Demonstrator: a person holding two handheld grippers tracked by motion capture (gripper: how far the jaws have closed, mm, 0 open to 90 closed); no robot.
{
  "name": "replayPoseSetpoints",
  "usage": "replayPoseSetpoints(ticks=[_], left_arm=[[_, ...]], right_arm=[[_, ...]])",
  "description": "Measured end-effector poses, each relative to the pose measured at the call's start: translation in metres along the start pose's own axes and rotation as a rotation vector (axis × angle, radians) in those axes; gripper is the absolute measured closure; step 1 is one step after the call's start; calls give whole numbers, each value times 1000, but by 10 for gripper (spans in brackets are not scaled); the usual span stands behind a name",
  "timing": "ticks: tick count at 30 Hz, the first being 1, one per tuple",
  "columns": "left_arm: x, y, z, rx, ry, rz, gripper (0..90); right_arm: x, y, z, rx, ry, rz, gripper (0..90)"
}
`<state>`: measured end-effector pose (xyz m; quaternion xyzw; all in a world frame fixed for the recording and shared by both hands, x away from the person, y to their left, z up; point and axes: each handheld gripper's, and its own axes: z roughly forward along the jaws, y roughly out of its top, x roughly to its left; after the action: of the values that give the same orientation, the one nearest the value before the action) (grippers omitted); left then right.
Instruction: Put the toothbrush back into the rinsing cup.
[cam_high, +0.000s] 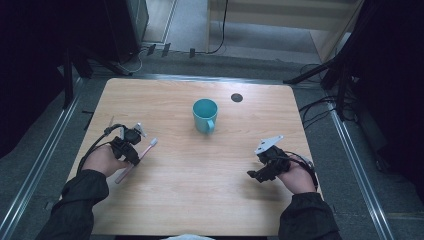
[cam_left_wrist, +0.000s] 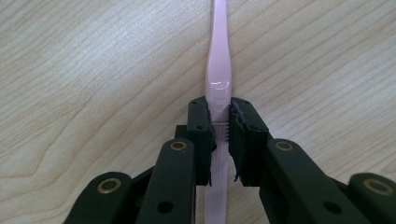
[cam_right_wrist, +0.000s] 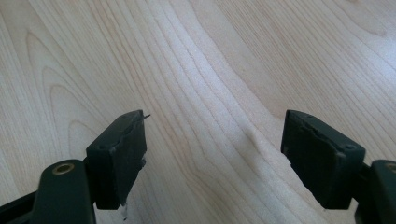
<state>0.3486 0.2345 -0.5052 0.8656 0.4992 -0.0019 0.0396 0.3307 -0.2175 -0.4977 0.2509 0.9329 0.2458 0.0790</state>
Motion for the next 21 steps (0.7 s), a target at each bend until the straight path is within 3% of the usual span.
replayPoseSetpoints(ticks=[6,14,19,21], left_arm=[[-2,-3,-9,-29,-8,-15,789],[-3,-4,-21,-75,-40,-5,789],[-2,-5,-30,-134,-66,-14,789],[0,-6,-35,-183,-84,-20,790]], right_arm=[[0,0,0,0,1,-1,227],[0,0,0,3,3,-2,227],[0,0,0,3,3,-3,227],[0,0,0,4,3,-2,226]])
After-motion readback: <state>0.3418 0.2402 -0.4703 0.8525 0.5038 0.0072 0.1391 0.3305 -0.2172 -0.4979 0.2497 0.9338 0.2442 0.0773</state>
